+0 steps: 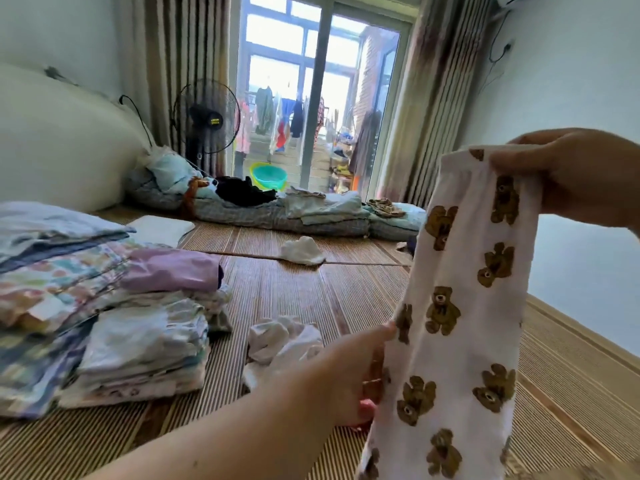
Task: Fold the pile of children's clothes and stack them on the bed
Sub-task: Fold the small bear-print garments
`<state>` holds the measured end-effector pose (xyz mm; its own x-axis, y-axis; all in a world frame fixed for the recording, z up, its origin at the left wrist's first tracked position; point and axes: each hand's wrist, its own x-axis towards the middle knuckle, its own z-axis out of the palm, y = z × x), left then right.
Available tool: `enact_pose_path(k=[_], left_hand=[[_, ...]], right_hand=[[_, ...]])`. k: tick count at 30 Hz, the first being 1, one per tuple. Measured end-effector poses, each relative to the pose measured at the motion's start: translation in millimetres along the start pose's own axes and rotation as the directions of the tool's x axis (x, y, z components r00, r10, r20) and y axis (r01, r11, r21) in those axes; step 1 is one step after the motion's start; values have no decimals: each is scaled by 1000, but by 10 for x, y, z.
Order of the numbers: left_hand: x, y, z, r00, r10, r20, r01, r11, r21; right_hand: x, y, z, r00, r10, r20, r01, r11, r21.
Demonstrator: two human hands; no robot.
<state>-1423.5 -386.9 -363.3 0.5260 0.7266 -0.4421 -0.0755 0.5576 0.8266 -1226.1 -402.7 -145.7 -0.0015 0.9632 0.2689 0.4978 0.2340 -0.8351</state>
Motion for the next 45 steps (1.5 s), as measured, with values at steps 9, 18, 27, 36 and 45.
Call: enact_pose_path(k=[9, 18, 27, 36, 45], left_hand=[[-303, 220, -503, 928, 253, -272, -211, 962, 173], [-808, 1213, 117, 663, 704, 256, -676, 415, 609], [-437, 1755, 185, 935, 291, 200, -354, 772, 528], [343, 2059, 634, 820, 570, -46, -218, 385, 897], [1129, 2336, 1393, 493, 852, 177, -553, 150, 820]], right_hand=[[-201, -204, 143, 998, 24, 63, -19, 998, -66], [-224, -320, 485, 996, 20, 87, -14, 997, -70], [-69, -62, 375, 998, 20, 63, -19, 999, -27], [513, 585, 138, 982, -14, -187, -34, 967, -253], [902, 934, -714, 856, -324, -402, 61, 837, -544]])
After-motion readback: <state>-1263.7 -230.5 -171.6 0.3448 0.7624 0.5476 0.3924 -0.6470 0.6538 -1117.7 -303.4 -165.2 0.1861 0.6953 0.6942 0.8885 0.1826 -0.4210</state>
